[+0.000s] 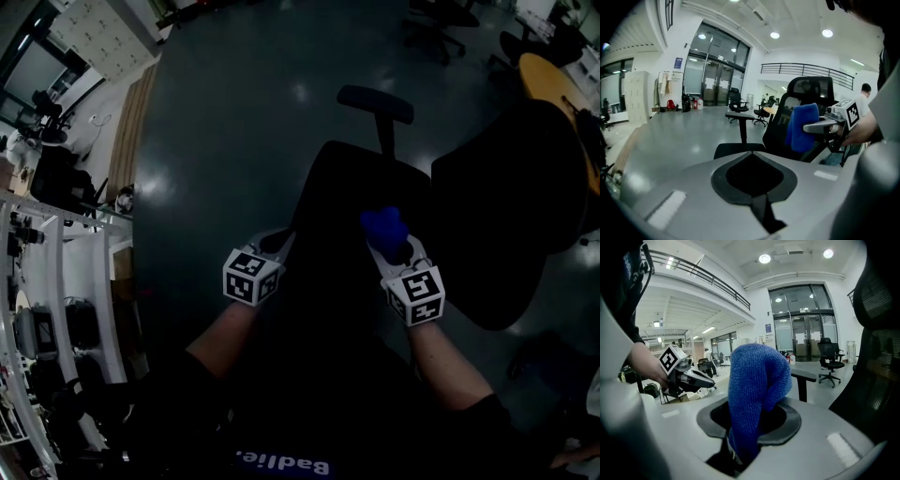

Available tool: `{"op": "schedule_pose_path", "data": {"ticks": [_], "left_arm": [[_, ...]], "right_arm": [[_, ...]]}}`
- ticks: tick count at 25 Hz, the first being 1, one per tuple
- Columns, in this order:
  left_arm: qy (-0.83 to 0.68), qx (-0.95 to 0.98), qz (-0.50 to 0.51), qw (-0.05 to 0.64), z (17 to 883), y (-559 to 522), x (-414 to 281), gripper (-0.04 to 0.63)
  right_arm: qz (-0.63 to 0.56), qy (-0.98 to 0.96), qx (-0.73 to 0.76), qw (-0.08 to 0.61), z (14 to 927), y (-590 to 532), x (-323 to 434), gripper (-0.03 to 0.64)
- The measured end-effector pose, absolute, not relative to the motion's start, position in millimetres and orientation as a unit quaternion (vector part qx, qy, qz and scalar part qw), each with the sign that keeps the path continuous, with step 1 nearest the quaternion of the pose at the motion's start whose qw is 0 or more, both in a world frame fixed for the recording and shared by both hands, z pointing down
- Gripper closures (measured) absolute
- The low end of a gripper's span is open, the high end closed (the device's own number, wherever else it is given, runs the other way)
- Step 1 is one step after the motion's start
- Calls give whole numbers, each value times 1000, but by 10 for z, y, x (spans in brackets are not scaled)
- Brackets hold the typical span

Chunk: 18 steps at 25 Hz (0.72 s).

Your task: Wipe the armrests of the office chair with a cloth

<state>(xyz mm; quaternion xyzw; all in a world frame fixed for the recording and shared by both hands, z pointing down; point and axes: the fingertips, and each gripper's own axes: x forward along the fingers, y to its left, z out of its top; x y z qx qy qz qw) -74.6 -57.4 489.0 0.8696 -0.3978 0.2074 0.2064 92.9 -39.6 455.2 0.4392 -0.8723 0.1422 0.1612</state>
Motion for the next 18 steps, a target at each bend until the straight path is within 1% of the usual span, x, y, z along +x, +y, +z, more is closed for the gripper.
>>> {"op": "schedule_pose_path", "data": {"ticks": [6,9,15,18], "left_arm": [[-451,845,186,219,4808,-209,-934,577],[-455,840,198,219,4877,-46,-1010,577],[-446,835,234,220,5185,124,-1384,577],[-425,841,250,224,5350,171,-1435,577]], "right_arm": [[166,-878,427,136,4616,-80,1009,483],[179,-873,434,135,4743,35,1088,483],[192,-847,471,156,4998,144,1183,483],[197,-828,497,169,5052,201,1292,483]]}}
